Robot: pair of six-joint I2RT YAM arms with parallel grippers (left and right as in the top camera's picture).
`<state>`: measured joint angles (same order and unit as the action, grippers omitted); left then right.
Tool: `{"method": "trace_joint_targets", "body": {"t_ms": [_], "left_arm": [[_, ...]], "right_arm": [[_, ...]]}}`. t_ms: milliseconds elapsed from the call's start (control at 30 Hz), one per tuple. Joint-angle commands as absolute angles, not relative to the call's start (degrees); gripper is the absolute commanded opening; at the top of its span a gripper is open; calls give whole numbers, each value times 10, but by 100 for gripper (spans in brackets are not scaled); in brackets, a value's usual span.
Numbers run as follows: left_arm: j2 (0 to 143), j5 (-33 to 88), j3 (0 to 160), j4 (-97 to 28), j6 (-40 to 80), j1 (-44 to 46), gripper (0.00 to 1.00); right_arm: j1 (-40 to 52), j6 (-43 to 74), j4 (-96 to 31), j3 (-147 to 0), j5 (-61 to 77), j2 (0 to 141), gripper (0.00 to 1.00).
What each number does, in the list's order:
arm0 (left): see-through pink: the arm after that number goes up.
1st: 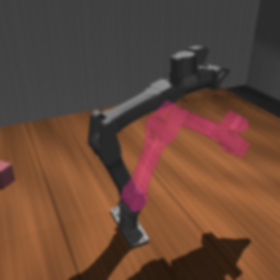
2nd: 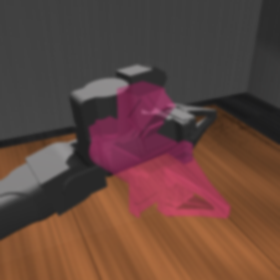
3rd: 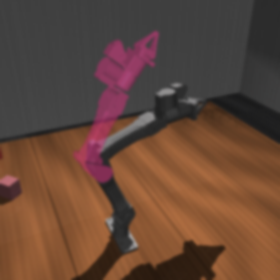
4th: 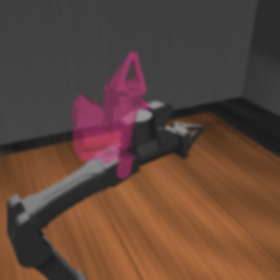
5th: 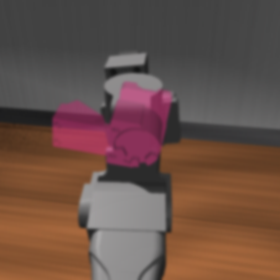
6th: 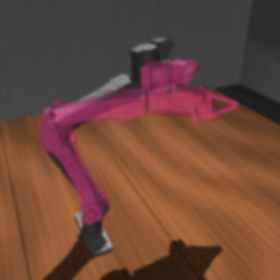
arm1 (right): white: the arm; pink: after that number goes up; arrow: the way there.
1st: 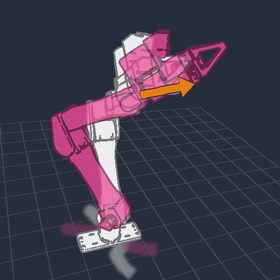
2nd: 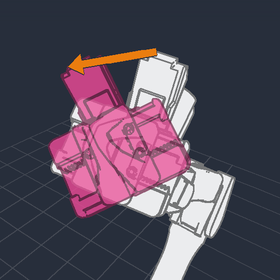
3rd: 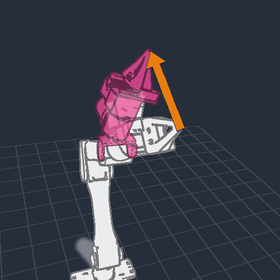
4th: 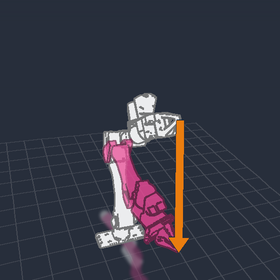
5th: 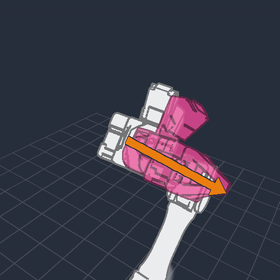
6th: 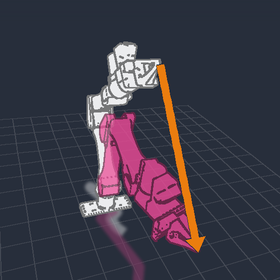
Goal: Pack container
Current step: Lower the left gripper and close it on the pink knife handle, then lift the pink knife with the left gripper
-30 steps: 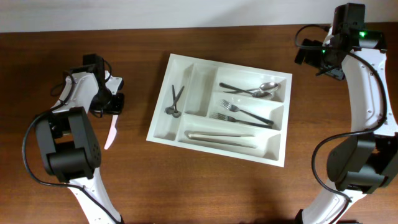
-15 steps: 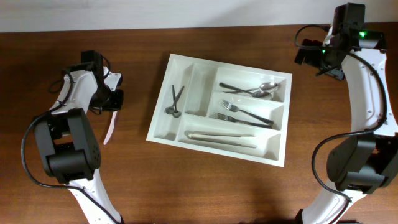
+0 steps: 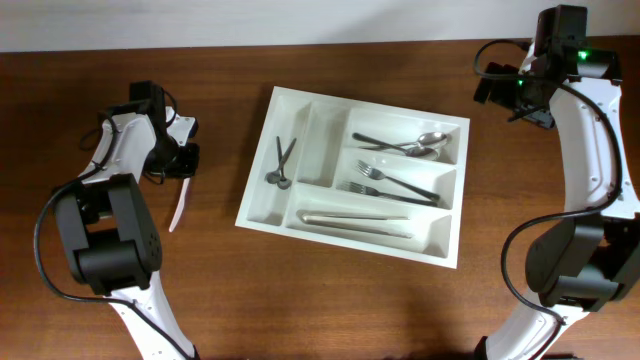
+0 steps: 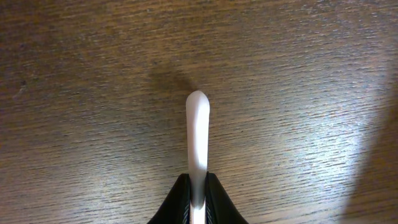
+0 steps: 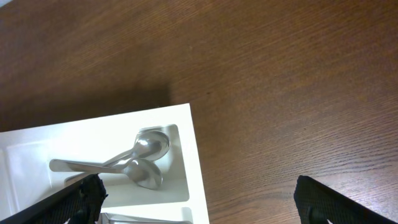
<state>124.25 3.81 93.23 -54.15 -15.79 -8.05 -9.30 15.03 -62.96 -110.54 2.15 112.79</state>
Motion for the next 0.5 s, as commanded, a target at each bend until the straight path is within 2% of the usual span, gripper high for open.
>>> {"method": "trace_joint_targets", "body": {"t_ms": [0, 467], "left_arm": [[1270, 53, 925, -536, -159, -80, 2], [1313, 64, 925, -535, -159, -81, 2]], "right_arm": [[-94, 155, -630, -1114, 14, 1129, 99], [-94, 155, -630, -1114, 14, 1129, 99]]}}
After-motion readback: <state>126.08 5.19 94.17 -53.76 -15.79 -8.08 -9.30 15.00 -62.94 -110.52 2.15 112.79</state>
